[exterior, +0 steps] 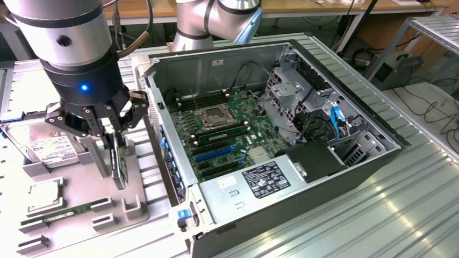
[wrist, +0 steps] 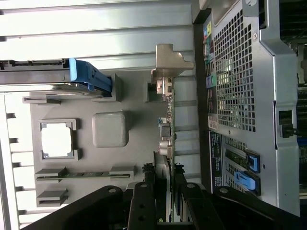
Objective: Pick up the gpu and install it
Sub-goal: 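Pick up the gpu and move the gpu toward the slot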
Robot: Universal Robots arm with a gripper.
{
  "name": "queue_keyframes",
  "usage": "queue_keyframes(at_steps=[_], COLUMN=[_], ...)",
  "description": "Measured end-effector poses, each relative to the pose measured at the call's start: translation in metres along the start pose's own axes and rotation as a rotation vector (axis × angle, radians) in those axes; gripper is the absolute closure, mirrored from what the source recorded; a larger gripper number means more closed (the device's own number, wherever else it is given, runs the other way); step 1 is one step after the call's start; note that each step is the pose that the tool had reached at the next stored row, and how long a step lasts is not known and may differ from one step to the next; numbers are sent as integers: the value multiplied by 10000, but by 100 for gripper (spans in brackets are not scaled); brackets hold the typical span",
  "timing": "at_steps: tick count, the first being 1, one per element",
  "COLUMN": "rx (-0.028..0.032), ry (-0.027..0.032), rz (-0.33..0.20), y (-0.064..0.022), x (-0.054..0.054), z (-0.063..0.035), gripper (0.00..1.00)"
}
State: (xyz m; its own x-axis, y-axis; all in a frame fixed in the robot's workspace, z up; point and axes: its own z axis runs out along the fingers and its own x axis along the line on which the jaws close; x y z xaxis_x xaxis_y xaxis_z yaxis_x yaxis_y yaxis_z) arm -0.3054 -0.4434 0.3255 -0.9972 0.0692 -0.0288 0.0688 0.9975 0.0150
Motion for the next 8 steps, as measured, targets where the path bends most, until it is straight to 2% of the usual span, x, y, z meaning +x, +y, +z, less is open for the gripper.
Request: queue_keyframes(at_steps=[8], rx=[0], ry=[-1], rz=[0], y=[0], x=[0], z=[-15], gripper=[74])
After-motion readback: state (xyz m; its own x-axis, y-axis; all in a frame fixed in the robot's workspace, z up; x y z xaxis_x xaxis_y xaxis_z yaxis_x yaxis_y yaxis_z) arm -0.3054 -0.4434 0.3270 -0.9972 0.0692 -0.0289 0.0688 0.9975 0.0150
